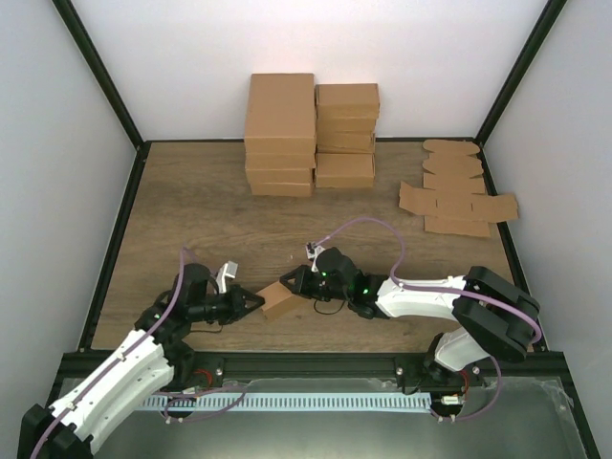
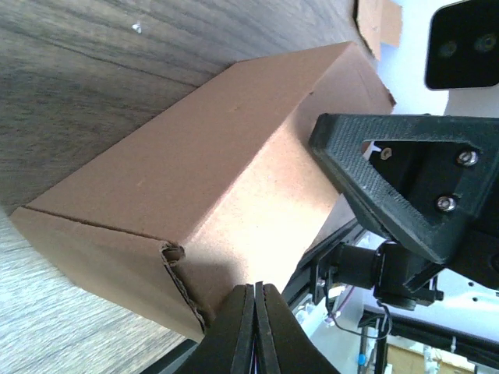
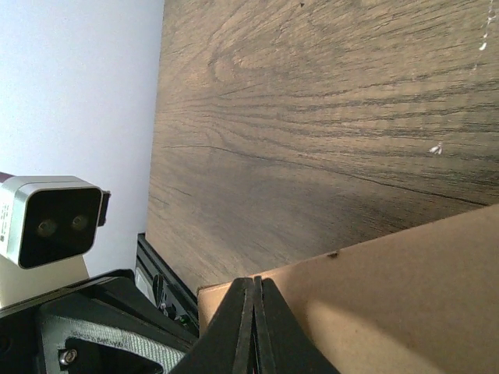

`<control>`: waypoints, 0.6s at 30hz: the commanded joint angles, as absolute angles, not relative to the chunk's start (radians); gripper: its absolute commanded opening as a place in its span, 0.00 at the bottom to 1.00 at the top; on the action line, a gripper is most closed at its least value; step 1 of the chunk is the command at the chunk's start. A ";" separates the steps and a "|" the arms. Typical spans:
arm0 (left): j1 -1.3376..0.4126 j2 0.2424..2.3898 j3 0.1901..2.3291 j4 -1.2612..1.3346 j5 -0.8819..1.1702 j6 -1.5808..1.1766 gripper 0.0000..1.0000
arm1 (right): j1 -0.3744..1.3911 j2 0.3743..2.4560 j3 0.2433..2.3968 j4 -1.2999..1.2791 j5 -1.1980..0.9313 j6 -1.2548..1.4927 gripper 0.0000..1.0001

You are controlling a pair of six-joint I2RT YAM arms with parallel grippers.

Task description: Fold the paper box

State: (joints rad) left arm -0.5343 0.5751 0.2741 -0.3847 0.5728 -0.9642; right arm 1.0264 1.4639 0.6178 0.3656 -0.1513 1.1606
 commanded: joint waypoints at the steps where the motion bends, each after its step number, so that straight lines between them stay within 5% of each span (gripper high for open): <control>1: -0.529 0.574 0.195 -0.342 0.579 -1.005 0.04 | 1.034 1.472 0.627 0.338 -0.122 1.145 0.01; 13: -0.529 0.631 0.414 -0.474 0.578 -0.922 0.04 | 1.034 1.470 0.642 0.313 -0.118 1.134 0.01; 18: -0.529 0.630 0.335 -0.416 0.615 -0.951 0.04 | 1.035 1.472 0.644 0.312 -0.115 1.131 0.01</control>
State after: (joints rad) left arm -0.5323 0.6319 0.3885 -0.4301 0.5858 -0.9421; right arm 1.0264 1.4639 0.6182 0.3450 -0.1448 1.1484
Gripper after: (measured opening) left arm 0.039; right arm 0.012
